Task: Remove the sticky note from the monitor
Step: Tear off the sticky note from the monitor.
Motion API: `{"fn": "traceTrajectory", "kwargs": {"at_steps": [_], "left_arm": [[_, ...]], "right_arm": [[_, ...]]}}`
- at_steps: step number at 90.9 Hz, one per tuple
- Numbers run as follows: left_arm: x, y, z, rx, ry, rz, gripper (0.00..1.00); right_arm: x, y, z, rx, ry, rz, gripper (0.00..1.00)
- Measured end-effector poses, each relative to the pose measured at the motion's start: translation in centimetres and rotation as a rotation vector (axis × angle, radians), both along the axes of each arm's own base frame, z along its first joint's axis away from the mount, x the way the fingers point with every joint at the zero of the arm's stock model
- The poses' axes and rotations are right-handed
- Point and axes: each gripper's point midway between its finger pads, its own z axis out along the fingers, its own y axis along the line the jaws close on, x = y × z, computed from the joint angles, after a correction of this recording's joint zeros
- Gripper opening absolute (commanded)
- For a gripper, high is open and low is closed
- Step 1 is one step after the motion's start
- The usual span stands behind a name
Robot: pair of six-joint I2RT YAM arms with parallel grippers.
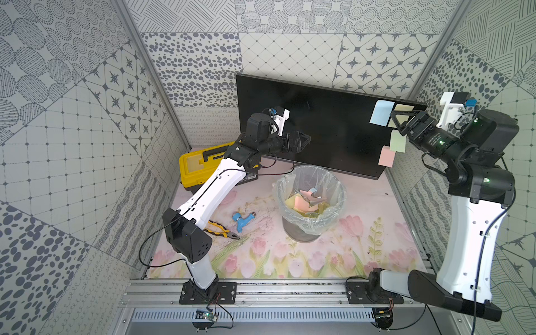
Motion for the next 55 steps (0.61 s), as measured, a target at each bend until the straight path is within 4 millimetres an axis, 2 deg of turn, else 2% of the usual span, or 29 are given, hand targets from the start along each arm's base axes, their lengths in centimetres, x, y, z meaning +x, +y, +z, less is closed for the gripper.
{"fn": "traceTrajectory", "kwargs": {"at_steps": [14, 22, 55], "left_arm": [[0.6, -0.6, -0.7, -0.001, 0.024, -0.01, 1.0], [0.8, -0.9, -1.0, -0.005, 0.034, -0.015, 0.99], [0.8, -1.1, -1.5, -0.003, 0.059, -0.025, 1.0]], "right_arm": [[2.3, -0.5, -1.5, 0.068, 0.062, 0.042, 0.67], [3.1, -0.6, -2.1, 0.094, 0.088, 0.052, 0.65], [4.4, -1.2, -3.1, 0.11, 0.111, 0.037, 0.55]]}}
